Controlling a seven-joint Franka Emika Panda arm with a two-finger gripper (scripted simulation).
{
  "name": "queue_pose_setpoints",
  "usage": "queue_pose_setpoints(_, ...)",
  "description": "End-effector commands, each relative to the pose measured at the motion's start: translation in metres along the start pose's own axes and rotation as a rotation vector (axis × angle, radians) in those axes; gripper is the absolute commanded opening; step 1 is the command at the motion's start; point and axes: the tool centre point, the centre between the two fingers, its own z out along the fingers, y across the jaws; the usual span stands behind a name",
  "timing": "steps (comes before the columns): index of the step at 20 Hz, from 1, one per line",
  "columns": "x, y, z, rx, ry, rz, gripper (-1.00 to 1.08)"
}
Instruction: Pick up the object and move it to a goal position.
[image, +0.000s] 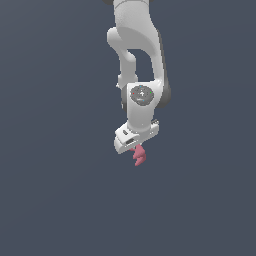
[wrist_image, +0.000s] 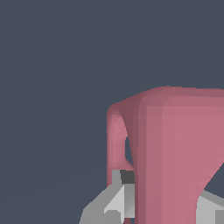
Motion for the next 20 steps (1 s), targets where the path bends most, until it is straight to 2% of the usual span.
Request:
queue_pose_setpoints(1, 0.003, 0.001, -0.003, 0.0, 0.001, 0.0, -1.0)
queue_pose_setpoints(9, 0.026, 0.006, -0.025, 0.0, 0.001, 0.0, -1.0)
queue_pose_setpoints(20, 0.078, 0.019, -0.073, 0.0, 0.001, 0.0, -1.0)
